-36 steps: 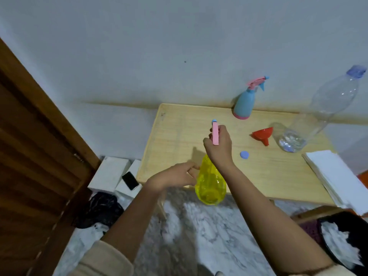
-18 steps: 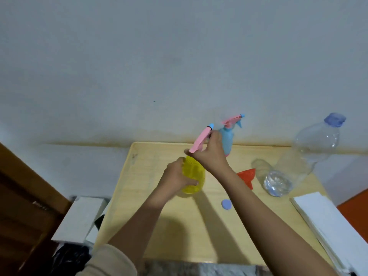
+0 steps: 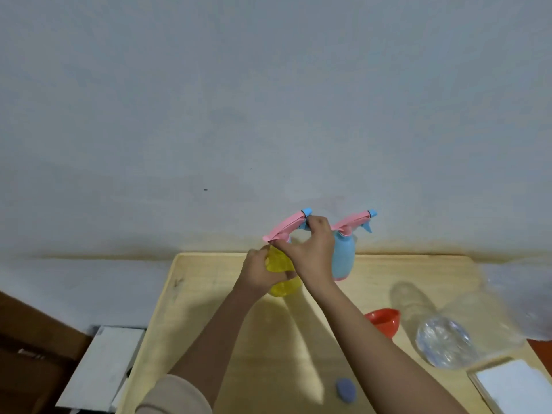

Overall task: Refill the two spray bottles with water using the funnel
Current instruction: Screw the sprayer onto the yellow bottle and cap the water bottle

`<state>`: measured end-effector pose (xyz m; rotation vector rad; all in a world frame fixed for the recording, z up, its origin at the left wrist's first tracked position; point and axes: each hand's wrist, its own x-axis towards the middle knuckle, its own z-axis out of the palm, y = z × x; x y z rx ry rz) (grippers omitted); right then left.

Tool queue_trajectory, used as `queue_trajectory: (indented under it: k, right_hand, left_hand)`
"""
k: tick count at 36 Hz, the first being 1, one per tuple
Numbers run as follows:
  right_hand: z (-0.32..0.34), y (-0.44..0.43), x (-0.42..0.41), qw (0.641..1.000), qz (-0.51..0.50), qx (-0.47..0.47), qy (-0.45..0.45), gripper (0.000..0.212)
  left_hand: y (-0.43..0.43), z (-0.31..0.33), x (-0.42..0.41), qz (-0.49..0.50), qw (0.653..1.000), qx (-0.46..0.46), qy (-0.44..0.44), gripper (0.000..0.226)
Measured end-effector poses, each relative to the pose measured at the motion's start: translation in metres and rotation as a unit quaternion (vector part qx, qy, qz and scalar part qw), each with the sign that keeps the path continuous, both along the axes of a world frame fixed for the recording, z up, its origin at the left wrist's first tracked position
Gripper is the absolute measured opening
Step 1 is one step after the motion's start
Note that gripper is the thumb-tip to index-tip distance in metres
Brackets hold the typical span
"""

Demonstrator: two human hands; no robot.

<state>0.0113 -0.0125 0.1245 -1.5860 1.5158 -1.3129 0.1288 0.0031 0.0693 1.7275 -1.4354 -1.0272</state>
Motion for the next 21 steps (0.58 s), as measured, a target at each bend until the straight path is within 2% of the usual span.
queue_trajectory:
  k: [2,5,9,16,21]
  right_hand:
    - [-0.004,-0.009,0.004,1.000,-0.007,0.007,-0.007,0.052]
    - [-0.011,-0.021,0.010,1.000,-0.024,0.016,-0.008,0.051]
    - [-0.020,-0.030,0.020,0.999,-0.030,0.027,-0.003,0.053]
    - [-0.024,-0.035,0.029,0.998,-0.056,0.034,0.026,0.061]
    - [-0.027,-0.025,0.032,0.997,-0.076,0.024,0.010,0.065]
  left_hand:
    - [-0.010,-0.002,0.002,0.012,1.000,-0.008,-0.012,0.074]
    - [-0.022,-0.004,0.006,0.010,1.000,-0.025,-0.009,0.055]
    - [-0.033,-0.014,0.013,0.019,0.998,-0.059,0.007,0.048]
    - [-0.041,-0.023,0.027,-0.008,0.996,-0.081,0.046,0.057]
    - [-0.032,-0.034,0.032,-0.018,0.991,-0.092,0.091,0.063]
